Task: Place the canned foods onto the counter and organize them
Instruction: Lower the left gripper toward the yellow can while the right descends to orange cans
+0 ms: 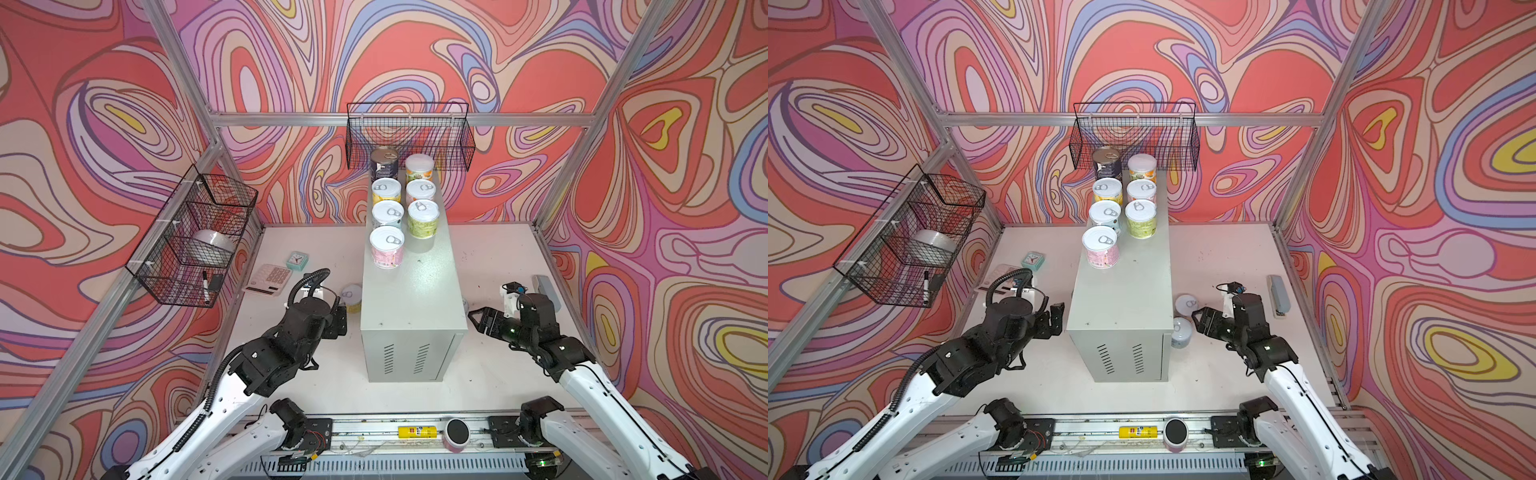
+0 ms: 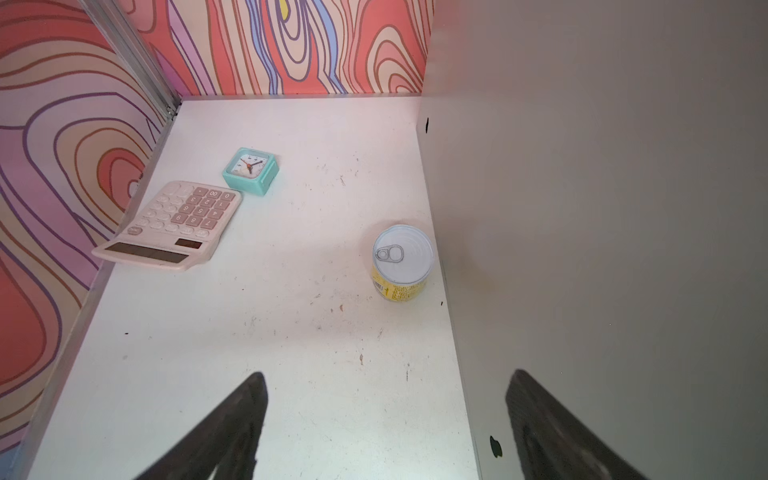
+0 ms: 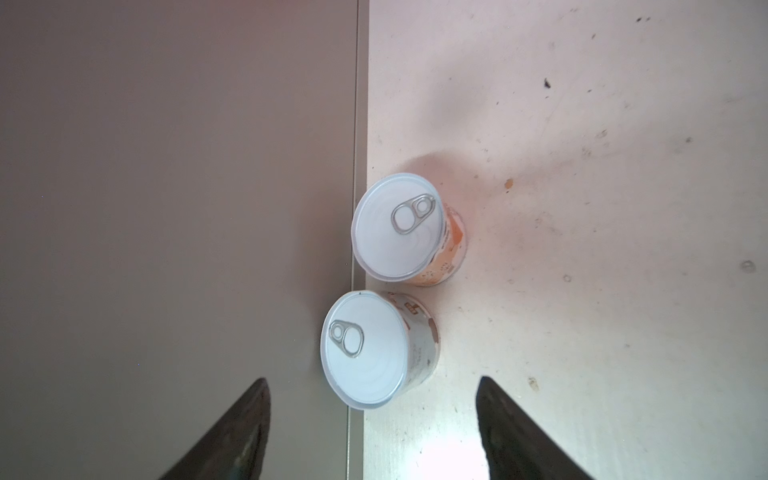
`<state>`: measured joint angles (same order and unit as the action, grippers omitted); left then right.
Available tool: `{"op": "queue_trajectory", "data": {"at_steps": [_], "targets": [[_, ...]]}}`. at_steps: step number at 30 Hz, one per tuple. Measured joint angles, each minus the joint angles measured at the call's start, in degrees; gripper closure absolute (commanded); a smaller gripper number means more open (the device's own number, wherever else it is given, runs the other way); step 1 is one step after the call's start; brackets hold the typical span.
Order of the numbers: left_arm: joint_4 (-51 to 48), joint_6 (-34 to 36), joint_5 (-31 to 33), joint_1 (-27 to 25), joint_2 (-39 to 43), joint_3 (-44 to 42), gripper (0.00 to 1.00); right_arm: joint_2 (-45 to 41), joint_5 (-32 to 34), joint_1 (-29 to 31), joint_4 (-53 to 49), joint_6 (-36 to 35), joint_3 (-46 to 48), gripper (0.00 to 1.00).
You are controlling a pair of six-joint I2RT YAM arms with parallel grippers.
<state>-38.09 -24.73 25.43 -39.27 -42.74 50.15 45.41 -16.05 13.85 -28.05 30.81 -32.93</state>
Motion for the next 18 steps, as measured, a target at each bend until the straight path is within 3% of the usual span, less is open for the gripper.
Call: {"op": "queue_trajectory", "data": {"at_steps": [5, 11, 18], "targets": [[3.39, -1.33, -1.46, 0.13, 1.05, -2.71, 0.07, -0.13, 0.7, 5.68, 0.2, 1.79, 2.51, 0.17], [7.41, -3.3, -4.57, 1.64, -0.2, -5.99, 0.07, 2.56, 6.19, 14.27, 2.21, 4.09, 3.39, 0.16], [12.57, -6.38, -12.04, 8.83, -0.39, -10.97, 0.08, 5.88, 11.98, 17.38, 5.22, 5.18, 5.2, 0.16]]}}
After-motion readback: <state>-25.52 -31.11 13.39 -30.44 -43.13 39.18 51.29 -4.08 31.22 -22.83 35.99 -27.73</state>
